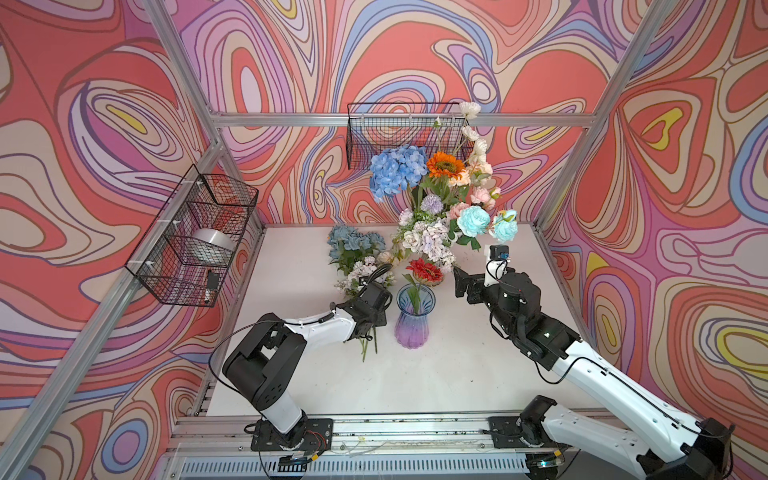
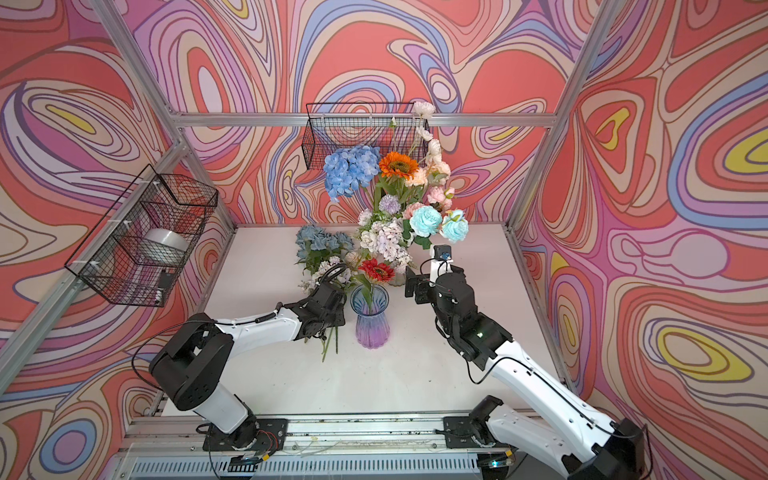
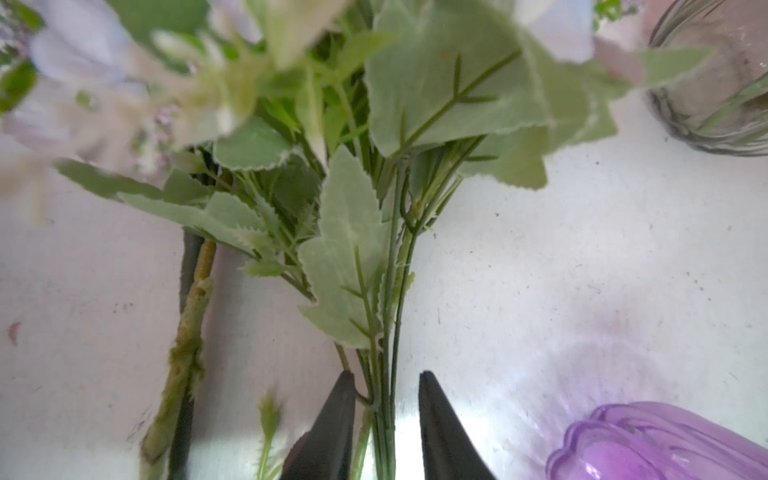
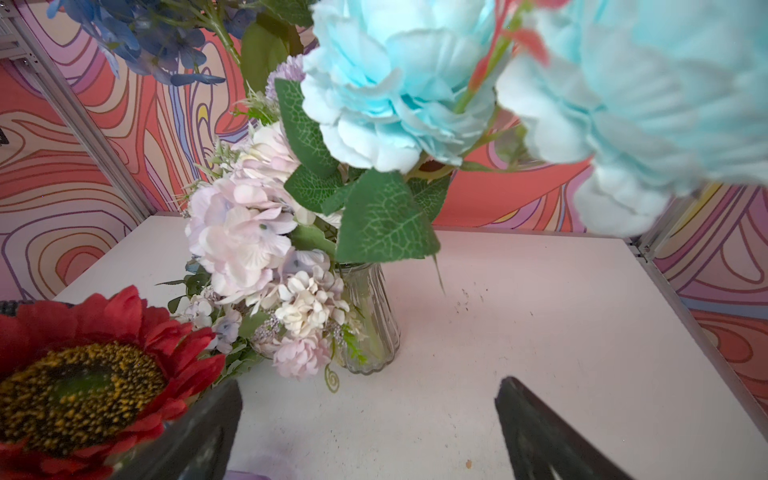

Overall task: Arrange the flowers into the vase
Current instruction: 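Grasp the pale pink flower bunch stems with the left gripper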

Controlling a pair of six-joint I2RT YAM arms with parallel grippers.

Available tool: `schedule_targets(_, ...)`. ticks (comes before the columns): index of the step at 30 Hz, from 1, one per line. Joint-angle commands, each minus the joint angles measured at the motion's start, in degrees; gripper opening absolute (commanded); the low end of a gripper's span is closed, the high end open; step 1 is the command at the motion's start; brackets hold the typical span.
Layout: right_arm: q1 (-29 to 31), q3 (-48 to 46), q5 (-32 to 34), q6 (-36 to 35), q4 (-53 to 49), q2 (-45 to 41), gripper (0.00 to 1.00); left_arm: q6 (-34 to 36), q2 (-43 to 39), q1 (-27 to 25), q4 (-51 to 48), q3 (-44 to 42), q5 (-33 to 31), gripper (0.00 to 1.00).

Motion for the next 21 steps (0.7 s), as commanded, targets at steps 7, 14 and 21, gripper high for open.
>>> schedule_targets(7, -0.2, -0.2, 0.4, -0.3, 0.4, -0.7, 0.98, 1.1, 4.2, -0.1, -2.7, 3.5, -2.2, 0.23)
schedule_targets(14, -0.2, -0.3, 0.7, -0.2, -0.1, -2.8, 0.99, 1.4, 4.6, 0.0, -2.3, 3.9, -2.1, 0.17)
schedule_targets(21, -0.2, 0.3, 0.9, -0.4, -0.6, -3.1, 0.98, 0.9, 6.5, 0.5, -4.5, 5.6, -1.8, 0.24)
